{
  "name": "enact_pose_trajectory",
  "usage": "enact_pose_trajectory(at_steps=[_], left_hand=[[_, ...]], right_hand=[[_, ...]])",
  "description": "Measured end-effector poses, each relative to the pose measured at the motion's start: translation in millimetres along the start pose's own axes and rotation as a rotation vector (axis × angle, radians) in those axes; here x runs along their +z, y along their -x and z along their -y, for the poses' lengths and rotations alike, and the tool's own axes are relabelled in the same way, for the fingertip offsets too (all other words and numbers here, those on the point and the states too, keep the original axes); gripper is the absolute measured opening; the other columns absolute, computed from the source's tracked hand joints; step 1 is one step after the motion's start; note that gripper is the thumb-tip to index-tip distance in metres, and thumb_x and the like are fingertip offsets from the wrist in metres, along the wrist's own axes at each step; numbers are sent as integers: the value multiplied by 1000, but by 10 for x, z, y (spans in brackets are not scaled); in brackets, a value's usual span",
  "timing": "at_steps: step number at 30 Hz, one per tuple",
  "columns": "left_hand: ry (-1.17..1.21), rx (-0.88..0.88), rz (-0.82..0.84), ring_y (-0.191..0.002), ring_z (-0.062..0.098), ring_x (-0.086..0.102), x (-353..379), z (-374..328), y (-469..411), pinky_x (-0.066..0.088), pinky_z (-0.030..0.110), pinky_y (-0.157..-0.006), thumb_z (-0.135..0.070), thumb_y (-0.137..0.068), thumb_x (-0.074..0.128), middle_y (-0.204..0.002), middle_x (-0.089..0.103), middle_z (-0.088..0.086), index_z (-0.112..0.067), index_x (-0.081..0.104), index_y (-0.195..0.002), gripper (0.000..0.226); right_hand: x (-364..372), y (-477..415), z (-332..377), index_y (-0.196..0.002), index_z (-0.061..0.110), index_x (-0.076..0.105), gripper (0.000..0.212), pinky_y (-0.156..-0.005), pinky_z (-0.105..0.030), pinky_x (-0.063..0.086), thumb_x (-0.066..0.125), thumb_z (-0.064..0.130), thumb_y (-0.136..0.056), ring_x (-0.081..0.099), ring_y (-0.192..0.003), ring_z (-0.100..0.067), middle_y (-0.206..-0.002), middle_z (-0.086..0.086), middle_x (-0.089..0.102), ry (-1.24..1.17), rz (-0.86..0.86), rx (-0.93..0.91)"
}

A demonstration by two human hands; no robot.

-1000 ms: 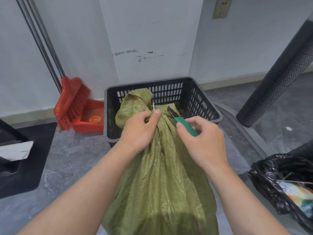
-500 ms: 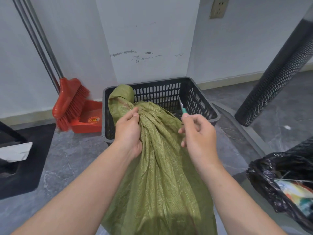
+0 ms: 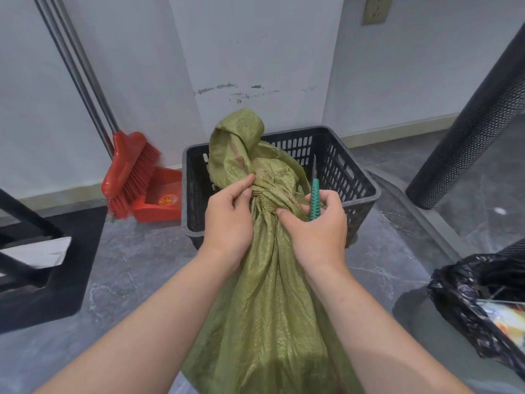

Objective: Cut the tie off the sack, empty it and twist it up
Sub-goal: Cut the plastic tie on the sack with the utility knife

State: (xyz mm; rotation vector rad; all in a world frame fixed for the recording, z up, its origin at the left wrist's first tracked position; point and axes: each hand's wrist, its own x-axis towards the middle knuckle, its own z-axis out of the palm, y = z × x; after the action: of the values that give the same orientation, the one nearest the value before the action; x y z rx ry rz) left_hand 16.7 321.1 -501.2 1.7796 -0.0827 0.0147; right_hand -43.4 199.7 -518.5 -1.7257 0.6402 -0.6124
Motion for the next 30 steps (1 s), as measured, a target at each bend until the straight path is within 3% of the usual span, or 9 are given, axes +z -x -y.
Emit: enact_pose_trajectory(at_steps=[4, 7, 9, 12, 15, 18, 24, 27, 30], left_hand=[[-343, 152, -314, -110, 23, 68, 3, 51, 44, 40, 16, -95, -9, -103, 56, -119, 78, 8, -16, 66, -139, 38], [-308, 92, -338, -93, 28, 65, -3, 111, 20, 31, 22, -77, -5, -100, 53, -87, 78, 6, -21, 36, -161, 65], [-318, 16, -316, -92, 22, 59, -55, 194, -12, 28, 20, -77, -3, -99, 52, -86, 73, 4, -20, 17, -164, 76], [-256, -288, -362, -103, 31, 63, -207, 378, -153, 47, 38, -84, -4, -97, 53, -110, 69, 18, -5, 39, -141, 46], [58, -476, -430, -87, 35, 76, -371, 418, -317, 63, 45, -69, -1, -101, 49, -111, 72, 24, 3, 55, -106, 9], [156, -322, -545, -70, 24, 79, -520, 253, -393, 64, 34, -62, 0, -104, 44, -95, 75, 20, -5, 55, -92, 18], [417, 35, -490, -74, 25, 79, -608, -163, -364, 62, 28, -68, -4, -104, 56, -88, 77, 18, -7, 57, -98, 7], [498, 55, -403, -68, 17, 75, -546, -265, -281, 60, 26, -68, -3, -101, 64, -88, 72, 15, -7, 63, -91, 11], [596, 43, -328, -65, 18, 71, -425, -336, -203, 60, 29, -68, -4, -99, 68, -78, 68, 9, -8, 68, -89, 10]], right_hand=[[28, 32, 17, -103, 30, 55, 45, -69, -24, 44, 88, 29, -73, 57, -85, 11, -89, 17, 63, -52, -8, -26], [27, 33, 13, -99, 29, 55, 40, -66, -14, 42, 87, 23, -75, 59, -78, 9, -84, 22, 65, -111, -12, -41], [13, 14, 12, -95, 28, 54, 37, -62, -9, 42, 86, 19, -77, 58, -69, 8, -79, 28, 62, -144, -30, -53], [-15, -12, 1, -94, 24, 54, 34, -56, -7, 41, 84, 18, -79, 52, -57, 7, -73, 16, 56, -179, -65, -52], [-27, -35, -18, -91, 26, 52, 34, -54, -5, 40, 83, 18, -80, 52, -55, 9, -70, 23, 60, -170, -48, -62], [-12, -42, -22, -92, 28, 53, 35, -56, -4, 41, 84, 18, -81, 55, -60, 12, -73, 37, 60, -146, -2, -53], [50, -58, 40, -96, 33, 61, 35, -68, -25, 51, 79, 57, -80, 64, -76, -4, -96, 10, 66, -123, -16, 53], [44, -96, 103, -97, 27, 65, 20, -49, -24, 47, 72, 45, -89, 61, -53, -8, -90, -1, 65, -205, -8, 110], [-25, -118, 185, -101, 24, 70, 14, -52, -24, 45, 67, 21, -88, 57, -52, -5, -77, 3, 63, -222, -3, 179]])
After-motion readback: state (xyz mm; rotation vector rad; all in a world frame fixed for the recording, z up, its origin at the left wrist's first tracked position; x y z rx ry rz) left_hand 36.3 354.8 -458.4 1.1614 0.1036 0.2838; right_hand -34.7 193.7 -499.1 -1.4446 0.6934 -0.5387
